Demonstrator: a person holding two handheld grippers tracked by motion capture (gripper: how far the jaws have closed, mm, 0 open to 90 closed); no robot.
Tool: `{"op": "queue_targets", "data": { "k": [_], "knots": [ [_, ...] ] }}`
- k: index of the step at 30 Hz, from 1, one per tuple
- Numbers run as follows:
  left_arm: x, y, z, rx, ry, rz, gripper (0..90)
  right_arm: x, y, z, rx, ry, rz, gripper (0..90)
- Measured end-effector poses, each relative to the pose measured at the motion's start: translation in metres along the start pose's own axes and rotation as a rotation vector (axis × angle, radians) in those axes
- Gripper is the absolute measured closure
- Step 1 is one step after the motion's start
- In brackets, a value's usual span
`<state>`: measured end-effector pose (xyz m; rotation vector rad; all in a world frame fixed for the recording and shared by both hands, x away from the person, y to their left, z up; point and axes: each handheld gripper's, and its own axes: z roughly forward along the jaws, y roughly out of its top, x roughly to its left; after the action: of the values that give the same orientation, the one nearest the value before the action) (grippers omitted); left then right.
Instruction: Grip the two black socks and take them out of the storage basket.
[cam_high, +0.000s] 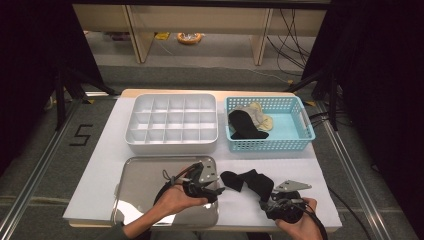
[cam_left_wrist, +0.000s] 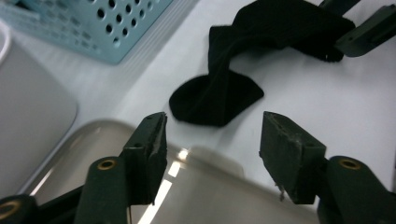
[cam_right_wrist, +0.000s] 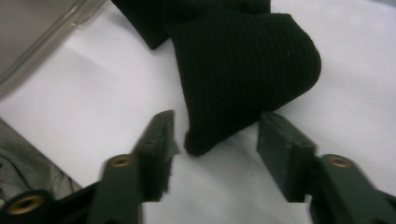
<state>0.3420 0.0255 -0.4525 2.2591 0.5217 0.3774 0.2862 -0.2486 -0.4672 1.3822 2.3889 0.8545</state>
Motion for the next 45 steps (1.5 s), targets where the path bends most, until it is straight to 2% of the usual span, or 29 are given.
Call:
{"op": "queue_targets", "data": {
  "k": [2,4,5,8,10,12,15,16,18,19,21,22,23,24,25,26,28,30,32,33,35,36,39,40,41,42,43,44,45],
  "knots": [
    [-0.003,0.004,0.009,-0.008,-0.016,0.020,44.5,-0.004,0.000,0.001,-0.004,-0.002,-0.008,65.1],
    [-0.005,0.008,0.016,0.000,-0.026,0.066,49.7,-0.007,0.000,-0.002,-0.004,0.005,-0.022,76.1],
    [-0.006,0.009,0.020,0.011,-0.028,0.090,55.3,-0.010,0.001,-0.003,-0.026,0.004,-0.046,80.4],
    [-0.005,0.012,0.025,0.034,-0.010,0.102,69.6,-0.013,0.004,-0.016,-0.026,-0.002,-0.030,84.4],
    [-0.004,0.013,0.025,0.030,-0.022,0.084,79.8,-0.018,0.007,-0.027,-0.046,-0.012,-0.061,85.2],
    [-0.004,0.015,0.021,0.033,-0.037,0.098,86.7,-0.021,0.010,-0.040,-0.051,-0.010,-0.064,85.4],
    [-0.008,0.020,0.008,0.023,-0.065,0.091,89.3,-0.025,0.013,-0.060,-0.047,-0.009,-0.085,85.7],
    [-0.010,0.022,0.003,0.020,-0.072,0.104,89.4,-0.024,0.014,-0.068,-0.038,0.004,-0.052,85.7],
    [-0.015,0.029,-0.005,0.009,-0.073,0.138,89.5,-0.028,0.014,-0.080,-0.054,0.018,-0.085,85.8],
    [-0.016,0.031,-0.006,0.002,-0.076,0.149,89.2,-0.026,0.013,-0.086,-0.059,0.018,-0.081,85.8],
    [-0.018,0.035,-0.004,0.002,-0.062,0.174,83.2,-0.025,0.012,-0.091,-0.042,0.026,-0.094,85.8],
    [-0.017,0.037,-0.001,-0.007,-0.059,0.171,79.7,-0.023,0.011,-0.093,-0.022,0.028,-0.103,85.8],
    [-0.017,0.038,0.003,-0.013,-0.064,0.168,75.3,-0.019,0.008,-0.090,-0.046,0.014,-0.069,85.8],
    [-0.016,0.039,0.005,-0.016,-0.064,0.163,69.4,-0.023,0.008,-0.092,-0.022,0.019,-0.106,85.7],
    [-0.015,0.039,0.010,-0.014,-0.062,0.155,66.2,-0.024,0.008,-0.092,-0.017,0.022,-0.113,85.7],
    [-0.013,0.039,0.015,-0.001,-0.056,0.138,62.5,-0.025,0.007,-0.092,-0.014,0.026,-0.091,85.7],
    [-0.011,0.038,0.022,0.016,-0.053,0.103,50.7,-0.029,0.005,-0.092,-0.020,0.022,-0.095,85.7],
    [-0.007,0.036,0.030,0.028,-0.060,0.063,48.8,-0.030,0.004,-0.092,-0.017,0.019,-0.063,85.7],
    [-0.006,0.035,0.037,0.036,-0.068,0.013,42.8,-0.036,0.003,-0.092,-0.030,0.011,-0.062,85.7],
    [-0.005,0.035,0.040,0.035,-0.085,-0.012,41.5,-0.037,0.002,-0.094,-0.019,0.009,-0.035,85.7],
    [-0.008,0.035,0.047,0.040,-0.104,-0.045,39.0,-0.045,0.001,-0.094,-0.041,0.003,-0.073,85.7],
    [-0.009,0.035,0.049,0.036,-0.106,-0.041,38.2,-0.046,0.001,-0.095,-0.029,0.003,-0.057,85.7],
    [-0.010,0.038,0.059,0.019,-0.101,-0.013,38.7,-0.046,-0.001,-0.096,-0.009,0.001,-0.019,85.7],
    [-0.010,0.038,0.063,0.012,-0.109,-0.010,40.6,-0.050,-0.001,-0.094,-0.027,0.003,-0.056,85.6],
    [-0.009,0.039,0.066,0.009,-0.123,0.005,43.4,-0.047,-0.001,-0.095,-0.011,0.004,-0.001,85.6],
    [-0.008,0.039,0.070,0.012,-0.150,0.001,48.3,-0.050,-0.002,-0.093,-0.024,0.005,-0.029,85.6],
    [-0.007,0.039,0.072,0.016,-0.169,0.003,59.4,-0.050,-0.001,-0.094,0.000,0.016,-0.006,85.6],
    [-0.009,0.039,0.075,0.007,-0.178,-0.008,67.8,-0.050,-0.002,-0.092,-0.012,0.013,0.001,85.6],
    [-0.010,0.039,0.075,0.016,-0.182,0.001,78.1,-0.052,-0.001,-0.093,0.000,0.012,-0.003,85.7]
  ]
}}
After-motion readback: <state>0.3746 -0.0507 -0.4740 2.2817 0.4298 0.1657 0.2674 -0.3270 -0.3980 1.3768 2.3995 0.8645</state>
